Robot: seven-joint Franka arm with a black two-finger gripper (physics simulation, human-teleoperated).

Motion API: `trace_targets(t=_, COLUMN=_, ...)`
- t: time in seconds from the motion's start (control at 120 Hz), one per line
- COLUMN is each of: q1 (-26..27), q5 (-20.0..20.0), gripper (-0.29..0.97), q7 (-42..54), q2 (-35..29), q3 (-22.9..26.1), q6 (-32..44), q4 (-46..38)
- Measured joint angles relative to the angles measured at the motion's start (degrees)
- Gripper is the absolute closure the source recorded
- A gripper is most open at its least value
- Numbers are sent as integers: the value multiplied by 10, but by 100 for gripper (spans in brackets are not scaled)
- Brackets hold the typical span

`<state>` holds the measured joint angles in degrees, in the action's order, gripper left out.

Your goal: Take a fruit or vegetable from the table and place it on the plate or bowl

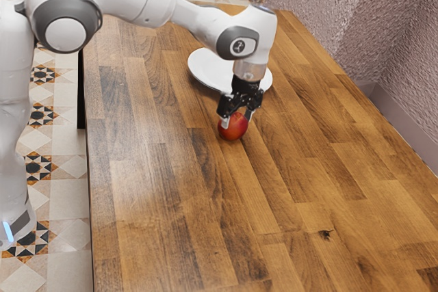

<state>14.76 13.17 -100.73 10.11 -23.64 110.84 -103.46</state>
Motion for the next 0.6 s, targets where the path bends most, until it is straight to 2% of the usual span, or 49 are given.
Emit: trace_targets(t=0.6, q1=-20, q5=63, gripper=0, q7=7, q2=29, q3=0, q6=11, q4=-9)
